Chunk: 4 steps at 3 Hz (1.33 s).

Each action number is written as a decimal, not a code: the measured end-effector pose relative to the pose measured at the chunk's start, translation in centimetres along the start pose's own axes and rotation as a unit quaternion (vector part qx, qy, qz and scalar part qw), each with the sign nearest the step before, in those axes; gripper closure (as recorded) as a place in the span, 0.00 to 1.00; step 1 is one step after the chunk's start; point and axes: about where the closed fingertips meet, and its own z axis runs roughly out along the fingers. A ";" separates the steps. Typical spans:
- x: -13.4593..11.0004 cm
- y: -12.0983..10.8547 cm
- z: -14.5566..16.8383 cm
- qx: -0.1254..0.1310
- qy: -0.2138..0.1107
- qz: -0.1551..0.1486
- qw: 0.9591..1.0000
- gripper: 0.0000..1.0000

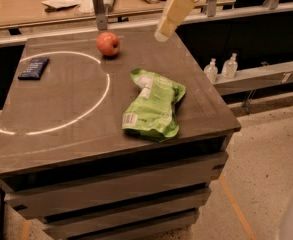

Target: Pick apple

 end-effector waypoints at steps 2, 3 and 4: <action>-5.1 -2.3 7.6 -0.025 -0.063 0.083 0.994 0.00; -6.8 -2.6 10.6 -0.022 -0.081 0.085 0.993 0.00; -7.0 -3.5 14.1 -0.006 -0.082 0.090 0.993 0.00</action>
Offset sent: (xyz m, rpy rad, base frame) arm 0.0812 0.1122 -0.0251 0.2868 0.1262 -0.0813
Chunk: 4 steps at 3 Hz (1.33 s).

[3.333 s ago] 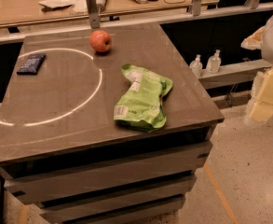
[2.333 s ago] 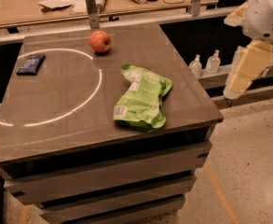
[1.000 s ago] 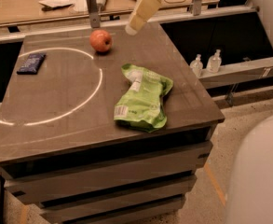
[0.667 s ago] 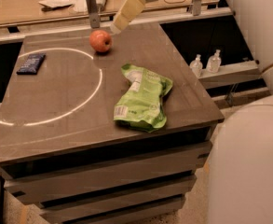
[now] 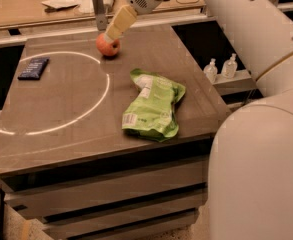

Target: Pick apple

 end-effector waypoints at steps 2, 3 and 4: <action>3.3 -2.3 6.2 0.010 0.011 0.030 0.999 0.00; 3.3 -2.2 8.5 -0.003 0.002 0.033 0.999 0.00; 3.2 -1.8 10.7 -0.011 0.007 0.031 0.999 0.00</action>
Offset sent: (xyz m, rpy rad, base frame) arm 0.0712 0.0064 -0.0874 0.0377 0.0615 -0.0796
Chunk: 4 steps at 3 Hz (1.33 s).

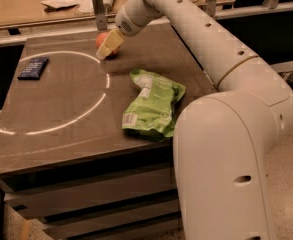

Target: Pick apple

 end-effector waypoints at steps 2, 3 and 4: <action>0.8 0.2 3.7 -0.007 0.015 0.023 1.000 0.17; 1.0 0.3 4.6 -0.015 0.011 0.038 0.999 0.41; 0.7 0.3 4.5 -0.027 -0.011 0.047 0.998 0.64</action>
Offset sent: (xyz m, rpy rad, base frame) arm 0.0216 0.0229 -0.0349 0.0122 0.0695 -0.0482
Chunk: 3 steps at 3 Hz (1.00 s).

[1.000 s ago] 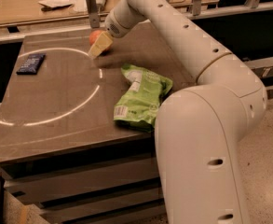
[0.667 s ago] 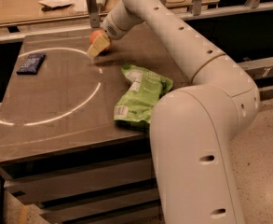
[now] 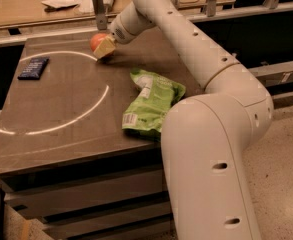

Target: Pick apple

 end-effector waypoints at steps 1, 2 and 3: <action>-0.9 -0.1 -2.0 -0.006 -0.015 -0.008 1.000 0.87; -2.6 0.5 -5.9 -0.018 -0.034 -0.035 0.999 1.00; -4.6 1.5 -9.8 -0.031 -0.055 -0.077 0.995 1.00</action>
Offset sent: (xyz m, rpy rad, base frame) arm -0.0389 -0.0450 0.1194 0.0599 -0.1128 0.1598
